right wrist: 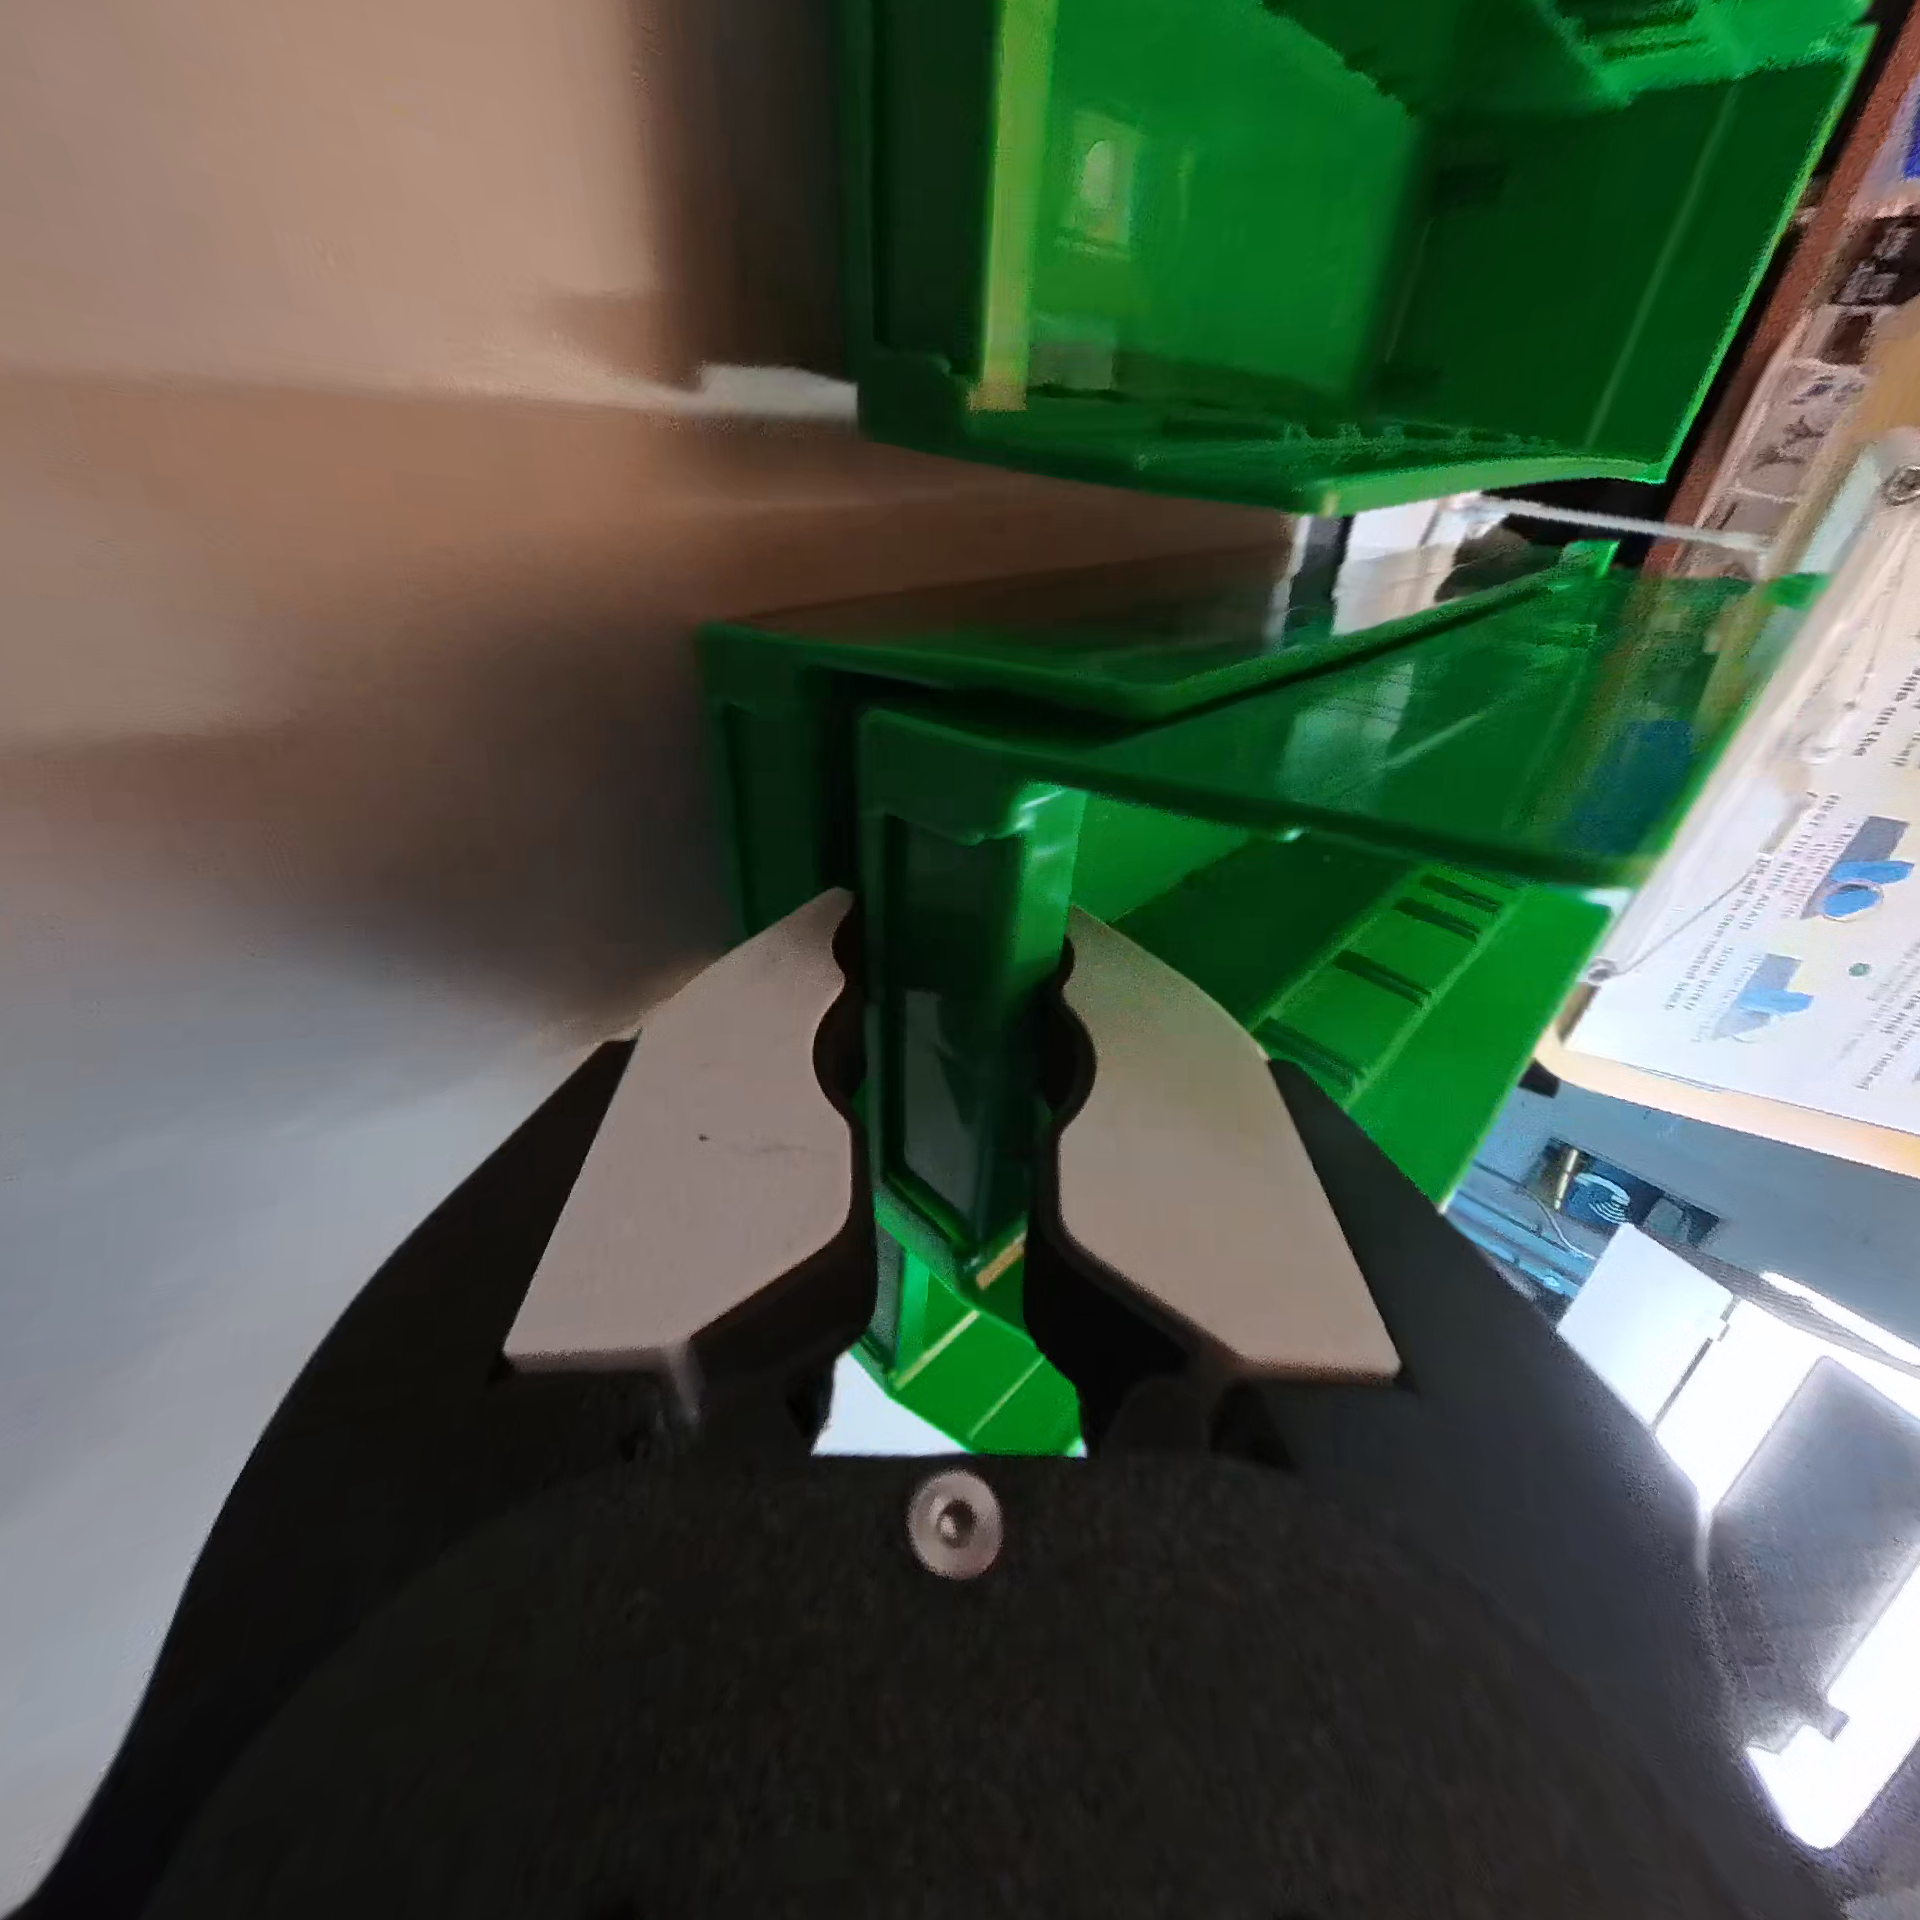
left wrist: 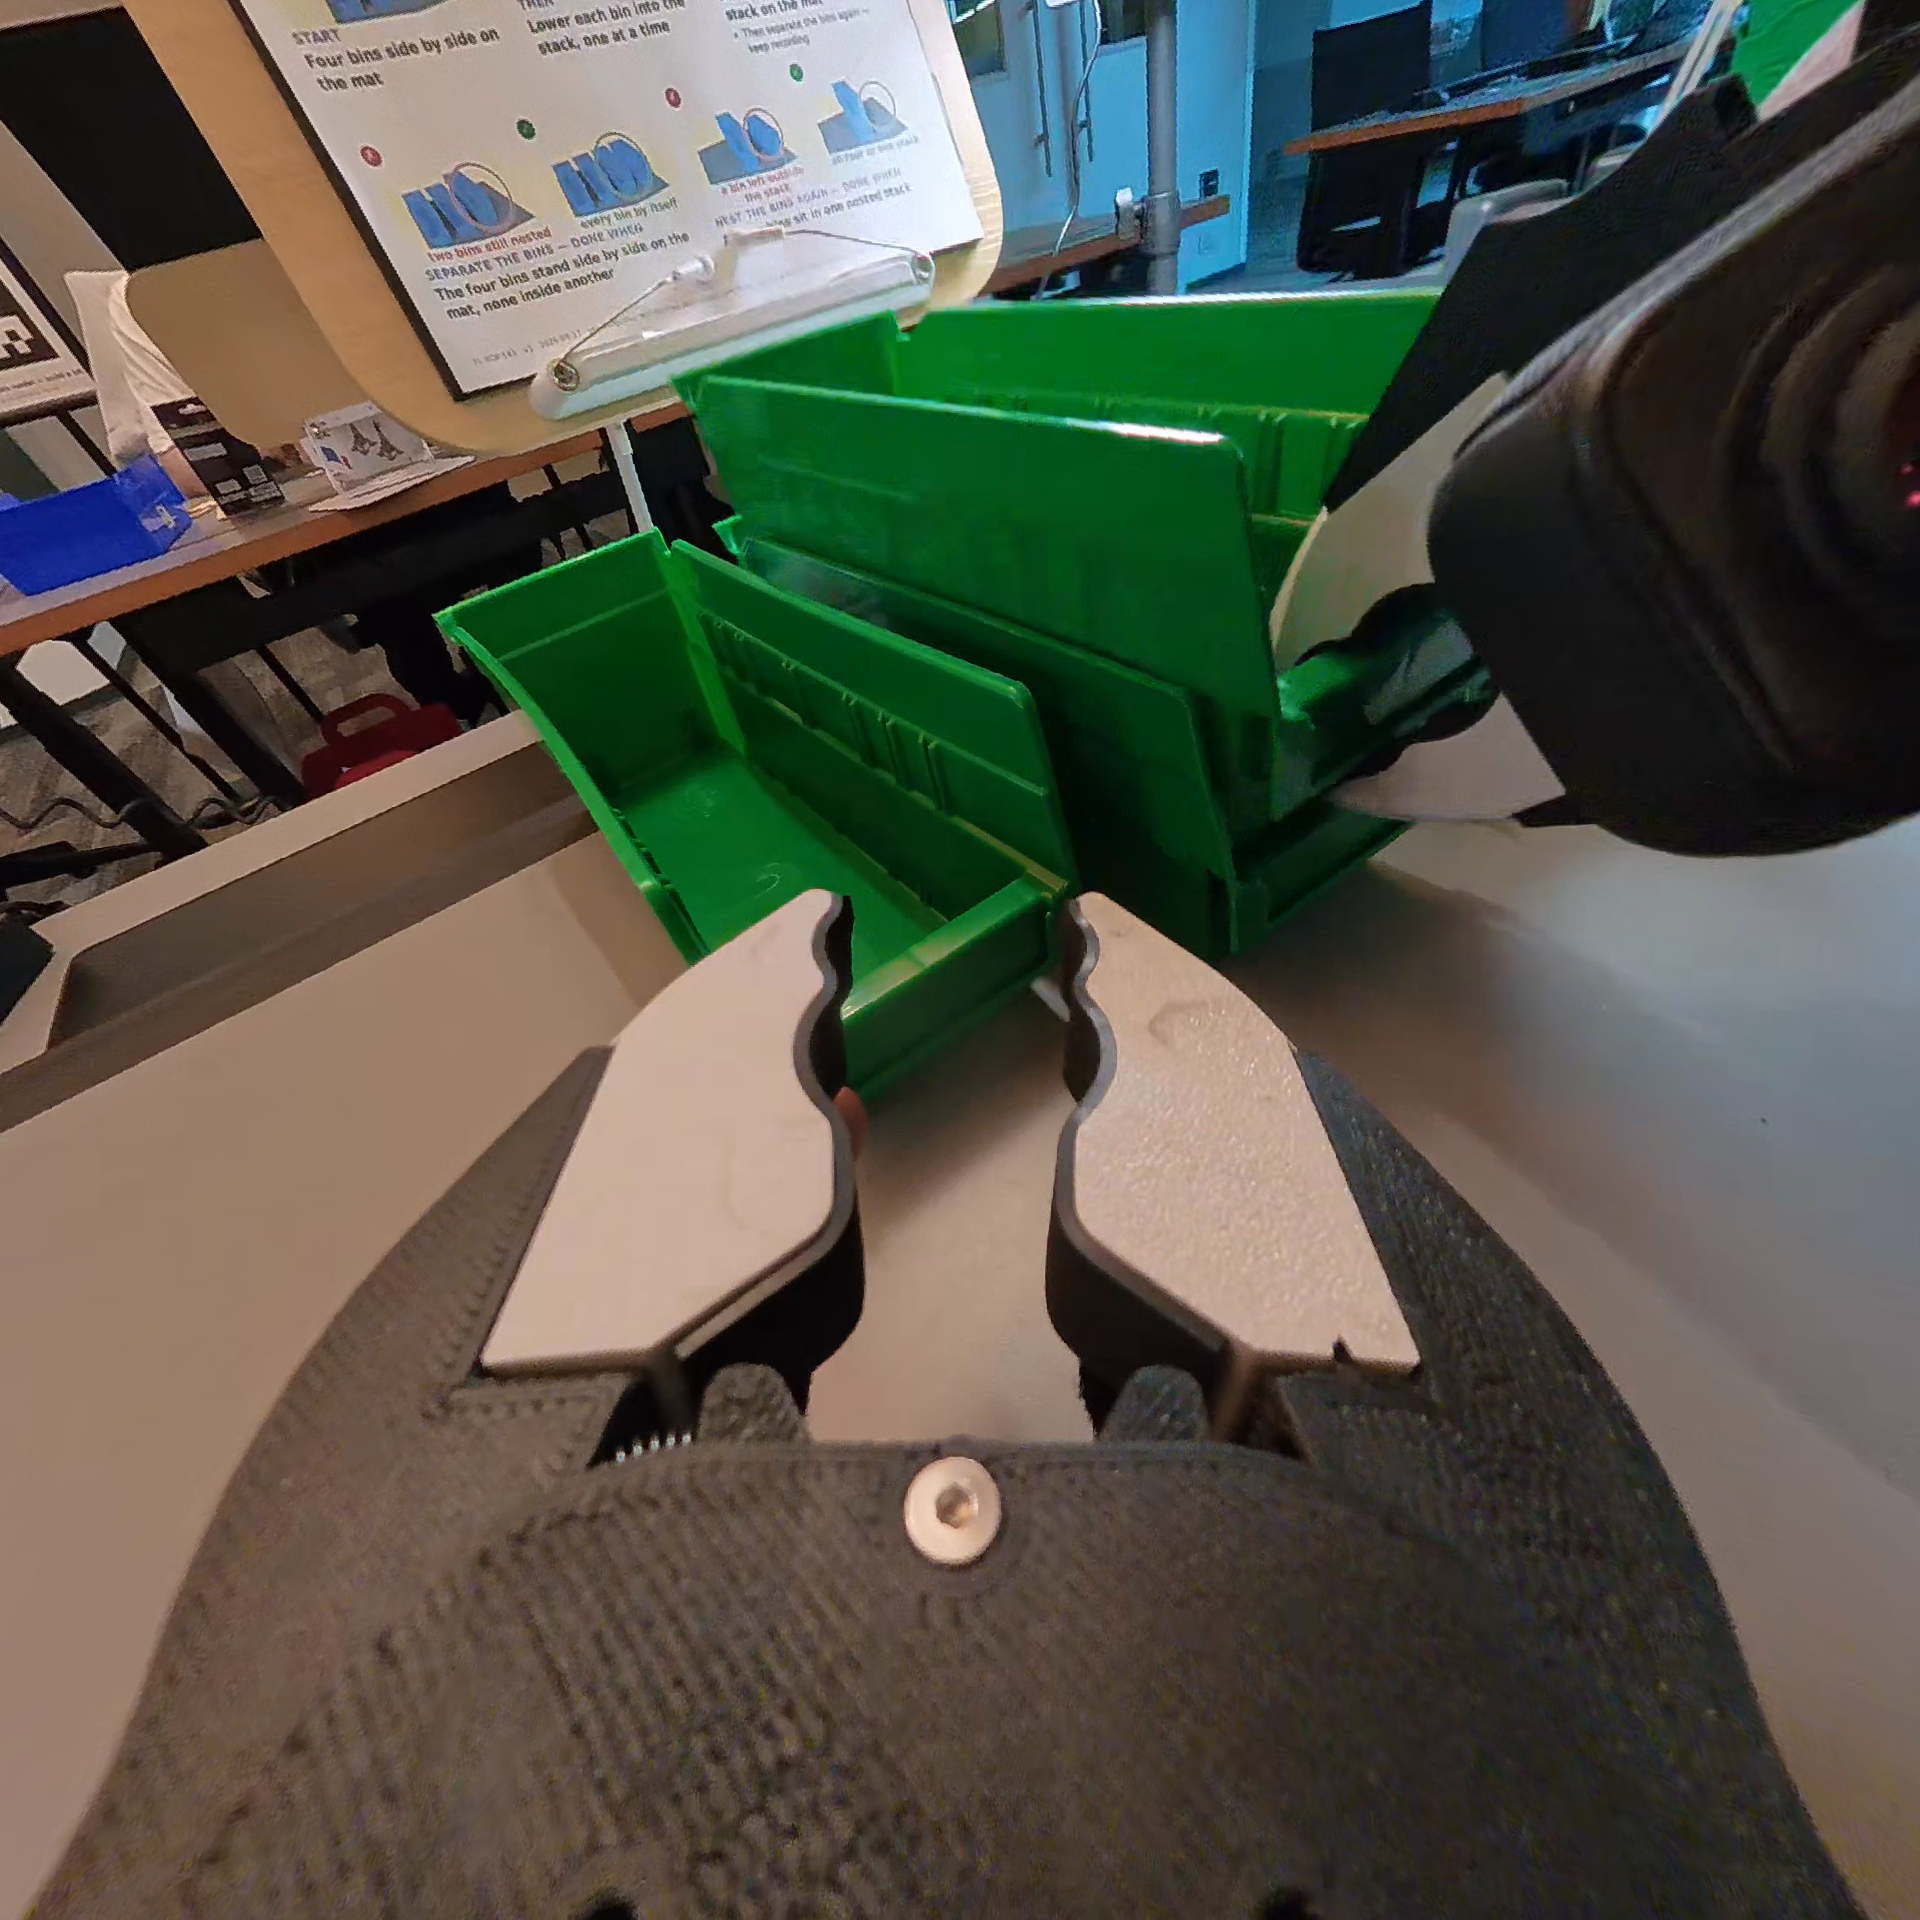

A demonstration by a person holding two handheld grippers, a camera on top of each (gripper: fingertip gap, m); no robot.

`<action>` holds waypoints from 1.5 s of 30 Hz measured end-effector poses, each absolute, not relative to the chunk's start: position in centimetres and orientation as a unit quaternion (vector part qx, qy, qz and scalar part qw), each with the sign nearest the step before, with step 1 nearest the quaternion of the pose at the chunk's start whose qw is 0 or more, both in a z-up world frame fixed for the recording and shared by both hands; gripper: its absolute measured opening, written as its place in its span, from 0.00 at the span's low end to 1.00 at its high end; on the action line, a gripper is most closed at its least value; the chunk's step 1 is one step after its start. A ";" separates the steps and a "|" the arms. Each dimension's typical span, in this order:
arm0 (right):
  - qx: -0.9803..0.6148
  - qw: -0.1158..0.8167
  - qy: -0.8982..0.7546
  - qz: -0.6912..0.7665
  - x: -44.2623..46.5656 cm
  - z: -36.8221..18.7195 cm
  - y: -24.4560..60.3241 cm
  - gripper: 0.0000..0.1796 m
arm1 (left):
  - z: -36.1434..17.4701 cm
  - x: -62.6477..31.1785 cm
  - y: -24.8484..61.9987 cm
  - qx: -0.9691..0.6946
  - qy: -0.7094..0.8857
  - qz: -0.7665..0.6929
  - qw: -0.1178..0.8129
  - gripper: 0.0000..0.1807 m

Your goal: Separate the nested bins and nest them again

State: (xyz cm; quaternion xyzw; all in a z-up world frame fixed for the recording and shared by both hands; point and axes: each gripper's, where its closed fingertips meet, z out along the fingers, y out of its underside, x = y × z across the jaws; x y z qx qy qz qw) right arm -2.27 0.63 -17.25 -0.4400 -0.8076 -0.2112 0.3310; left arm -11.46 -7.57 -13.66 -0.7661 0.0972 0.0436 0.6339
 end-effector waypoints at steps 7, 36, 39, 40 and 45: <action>-0.416 0.379 -0.798 -0.215 -3.4 -16.9 3.0 0.21 | -13.7 -11.4 -7.6 -0.767 0.098 0.044 0.633 0.21; -0.628 0.490 -0.534 0.285 15.9 -16.5 3.3 0.22 | -19.9 -12.1 -1.6 -0.846 0.412 0.213 0.264 0.22; -0.611 0.502 -0.541 0.286 15.6 -16.0 2.9 0.22 | -20.0 -12.4 -1.3 -0.853 0.422 0.203 0.232 0.21; -0.609 0.504 -0.539 0.290 15.6 -15.8 2.8 0.22 | -20.1 -12.5 -1.4 -0.856 0.424 0.196 0.220 0.21; -0.608 0.507 -0.532 0.299 15.9 -15.5 2.6 0.25 | -20.3 -12.8 -1.6 -0.875 0.429 0.155 0.161 0.22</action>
